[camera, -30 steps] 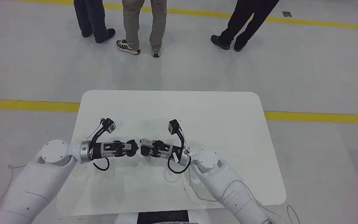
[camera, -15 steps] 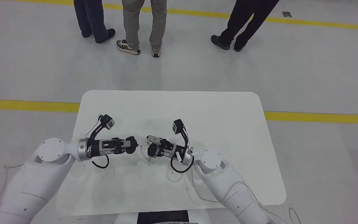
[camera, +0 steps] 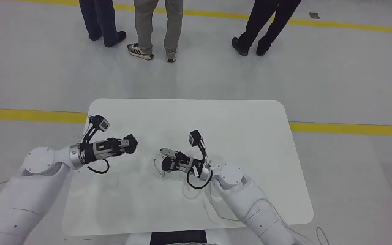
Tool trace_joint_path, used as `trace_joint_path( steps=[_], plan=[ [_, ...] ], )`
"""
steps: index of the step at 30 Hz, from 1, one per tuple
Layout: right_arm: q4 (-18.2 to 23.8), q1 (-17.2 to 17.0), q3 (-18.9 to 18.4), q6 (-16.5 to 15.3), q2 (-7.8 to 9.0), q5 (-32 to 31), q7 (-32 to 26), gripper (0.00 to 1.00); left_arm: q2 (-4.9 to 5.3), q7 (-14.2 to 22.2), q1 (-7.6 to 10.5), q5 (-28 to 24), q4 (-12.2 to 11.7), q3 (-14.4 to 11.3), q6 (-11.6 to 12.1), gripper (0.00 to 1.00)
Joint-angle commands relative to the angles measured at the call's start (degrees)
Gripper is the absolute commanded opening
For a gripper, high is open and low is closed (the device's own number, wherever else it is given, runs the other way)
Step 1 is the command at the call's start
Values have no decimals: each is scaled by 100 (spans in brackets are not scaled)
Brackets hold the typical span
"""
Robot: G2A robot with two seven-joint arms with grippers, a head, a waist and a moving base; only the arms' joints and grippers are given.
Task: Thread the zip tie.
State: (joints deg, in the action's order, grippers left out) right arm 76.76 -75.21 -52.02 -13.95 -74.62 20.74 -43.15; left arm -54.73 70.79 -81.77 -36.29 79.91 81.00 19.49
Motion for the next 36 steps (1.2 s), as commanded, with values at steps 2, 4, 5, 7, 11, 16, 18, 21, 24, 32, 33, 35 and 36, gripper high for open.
trace_joint_path(
  steps=[2, 4, 5, 7, 11, 16, 18, 21, 24, 32, 33, 35, 36],
  plan=[
    [0, 0, 0, 0, 0, 0, 0, 100, 40, 117, -90, -39, 19, 255, -1, 0],
    [0, 0, 0, 0, 0, 0, 0, 100, 51, 159, -148, -79, 46, 364, -1, 0],
    [0, 0, 0, 0, 0, 0, 0, 100, 58, 190, -175, -86, 55, 432, -1, 0],
    [0, 0, 0, 0, 0, 0, 0, 100, 64, 206, -212, -127, 42, 530, -1, 0],
    [0, 0, 0, 0, 0, 0, 0, 100, 61, 265, -258, -172, -32, 664, -1, 0],
    [0, 0, 0, 0, 0, 0, 0, 100, 38, 402, -319, -253, -143, 850, -1, 0],
    [0, 0, 0, 0, 0, 0, 0, 100, 26, 520, -336, -276, -127, 901, -1, 0],
    [0, 0, 0, 0, 0, 0, 0, 100, 26, 520, -336, -276, -127, 901, -1, 0],
    [0, 0, 0, 0, 0, 0, 0, 100, 26, 520, -336, -276, -127, 901, -1, 0],
    [0, 0, 0, 0, 0, 0, 0, 100, 26, 520, -336, -276, -127, 901, -1, 0],
    [0, 0, 0, 0, 0, 0, 0, 100, 26, 520, -336, -276, -127, 901, -1, 0],
    [0, 0, 0, 0, 0, 0, 0, 100, 26, 520, -336, -276, -127, 901, -1, 0],
    [0, 0, 0, 0, 0, 0, 0, 100, 26, 520, -336, -276, -127, 901, -1, 0]
  ],
)
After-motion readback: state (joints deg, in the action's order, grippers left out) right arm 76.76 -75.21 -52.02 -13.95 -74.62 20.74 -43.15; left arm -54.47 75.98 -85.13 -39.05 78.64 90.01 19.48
